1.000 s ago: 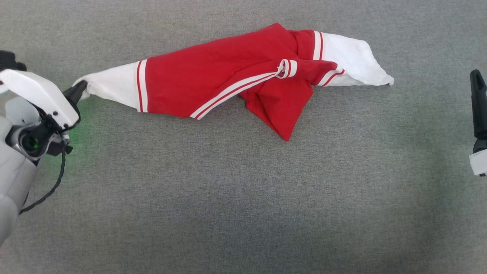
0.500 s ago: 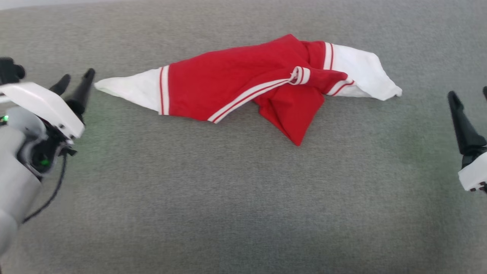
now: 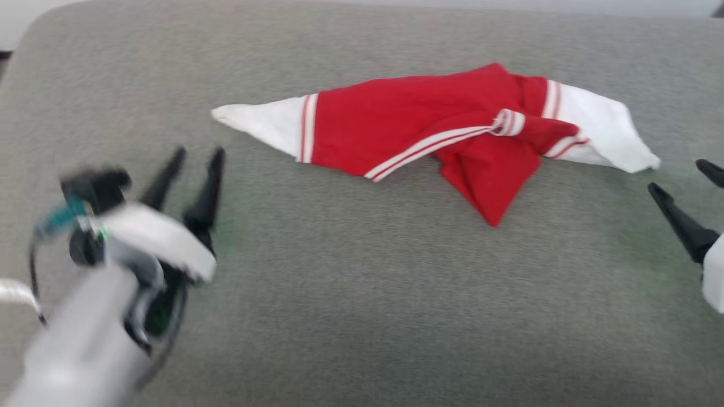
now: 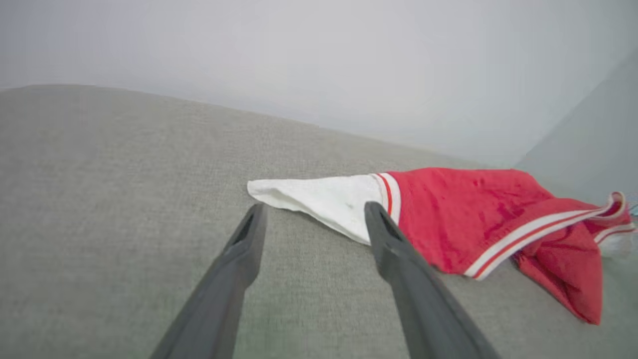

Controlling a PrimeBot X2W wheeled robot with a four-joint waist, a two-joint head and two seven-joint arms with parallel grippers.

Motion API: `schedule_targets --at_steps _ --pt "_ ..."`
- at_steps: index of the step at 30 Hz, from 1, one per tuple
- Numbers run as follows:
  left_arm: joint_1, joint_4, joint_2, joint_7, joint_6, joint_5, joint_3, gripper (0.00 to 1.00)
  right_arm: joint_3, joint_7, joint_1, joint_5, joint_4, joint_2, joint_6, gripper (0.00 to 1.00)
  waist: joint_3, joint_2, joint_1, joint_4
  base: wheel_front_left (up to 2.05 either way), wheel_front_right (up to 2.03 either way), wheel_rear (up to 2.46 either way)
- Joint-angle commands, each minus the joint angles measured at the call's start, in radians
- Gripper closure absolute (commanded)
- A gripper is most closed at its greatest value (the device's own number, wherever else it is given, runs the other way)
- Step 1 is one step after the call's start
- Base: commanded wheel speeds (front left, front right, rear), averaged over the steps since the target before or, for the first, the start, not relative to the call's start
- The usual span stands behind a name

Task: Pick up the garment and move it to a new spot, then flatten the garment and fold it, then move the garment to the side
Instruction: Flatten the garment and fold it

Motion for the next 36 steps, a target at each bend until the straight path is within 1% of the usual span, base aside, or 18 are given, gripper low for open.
schedule_targets --at_steps 1,2,3,7,10,12,15,16,19,22,26,27,28,29,30,31,34,36 --pt "0.057 -0.046 -0.02 -0.005 0.013 0.067 0.057 0.0 0.015 0.011 -0.017 0.019 -0.011 -0.027 0.0 0.0 0.002 0.0 0.0 0.03 0.0 0.0 0.0" --pt "0.107 -0.087 -0.043 -0.006 0.023 0.119 0.113 0.0 0.027 0.022 -0.022 0.035 -0.015 -0.05 0.0 0.0 0.004 0.0 0.0 0.041 0.0 0.0 0.0" --pt "0.204 -0.165 -0.089 -0.005 0.032 0.226 0.205 0.0 0.056 0.044 -0.035 0.058 -0.024 -0.103 0.0 0.0 0.011 0.0 0.0 0.062 0.0 0.0 0.0" --pt "0.346 -0.292 -0.181 -0.005 0.03 0.417 0.35 0.0 0.114 0.079 -0.068 0.113 -0.031 -0.207 0.0 0.0 0.033 0.0 0.0 0.105 0.0 0.0 0.0" --pt "0.419 -0.35 -0.252 -0.006 0.027 0.528 0.43 0.0 0.179 0.102 -0.105 0.151 -0.042 -0.291 0.0 0.0 0.056 0.0 0.0 0.129 0.0 0.0 0.0" --pt "0.45 -0.375 -0.291 -0.006 0.012 0.59 0.469 0.0 0.228 0.115 -0.135 0.172 -0.043 -0.338 0.0 0.0 0.073 0.0 0.0 0.143 0.0 0.0 0.0" --pt "0.478 -0.394 -0.348 -0.006 -0.017 0.66 0.514 0.0 0.293 0.139 -0.19 0.194 -0.028 -0.39 0.0 0.0 0.099 0.0 0.0 0.162 0.0 0.0 0.0" --pt "0.478 -0.394 -0.348 -0.006 -0.017 0.66 0.514 0.0 0.293 0.139 -0.19 0.194 -0.028 -0.39 0.0 0.0 0.099 0.0 0.0 0.162 0.0 0.0 0.0" --pt "0.485 -0.398 -0.398 -0.006 -0.048 0.702 0.553 0.0 0.365 0.161 -0.248 0.212 -0.014 -0.416 0.0 0.0 0.125 0.0 0.0 0.176 0.0 0.0 0.0" --pt "0.479 -0.397 -0.43 -0.006 -0.072 0.737 0.58 0.0 0.437 0.191 -0.308 0.212 -0.003 -0.43 0.0 0.0 0.151 0.0 0.0 0.186 0.0 0.0 0.0" --pt "0.458 -0.395 -0.454 -0.006 -0.091 0.767 0.597 0.0 0.52 0.201 -0.373 0.209 0.026 -0.436 0.0 0.0 0.176 0.0 0.0 0.197 0.0 0.0 0.0" --pt "0.455 -0.395 -0.459 -0.006 -0.096 0.772 0.601 0.0 0.536 0.197 -0.388 0.214 0.033 -0.432 0.0 0.06 0.18 0.0 0.0 0.198 0.0 0.0 0.0" --pt "0.455 -0.395 -0.462 -0.006 -0.096 0.777 0.604 0.0 0.551 0.194 -0.4 0.216 0.04 -0.429 0.0 0.39 0.182 0.0 0.0 0.198 0.0 0.0 0.0" --pt "0.453 -0.395 -0.464 -0.006 -0.098 0.78 0.609 0.0 0.566 0.191 -0.413 0.216 0.047 -0.428 0.0 0.59 0.185 0.0 0.0 0.197 0.0 0.0 0.0" --pt "0.45 -0.395 -0.466 -0.006 -0.101 0.784 0.612 0.0 0.58 0.191 -0.425 0.217 0.055 -0.428 -0.001 0.75 0.186 0.0 0.0 0.197 0.0 0.0 0.0" --pt "0.446 -0.395 -0.466 -0.006 -0.102 0.787 0.615 0.0 0.594 0.191 -0.437 0.22 0.062 -0.427 -0.001 1.0 0.187 0.0 0.0 0.195 0.0 0.0 0.0" --pt "0.432 -0.404 -0.452 -0.006 -0.104 0.8 0.604 0.0 0.63 0.184 -0.469 0.228 0.076 -0.42 -0.001 1.0 0.188 0.0 0.0 0.188 0.0 0.0 0.0" --pt "0.41 -0.413 -0.41 -0.006 -0.105 0.807 0.563 0.0 0.648 0.174 -0.489 0.235 0.091 -0.413 -0.001 1.0 0.186 0.0 0.0 0.183 0.0 0.0 0.0"
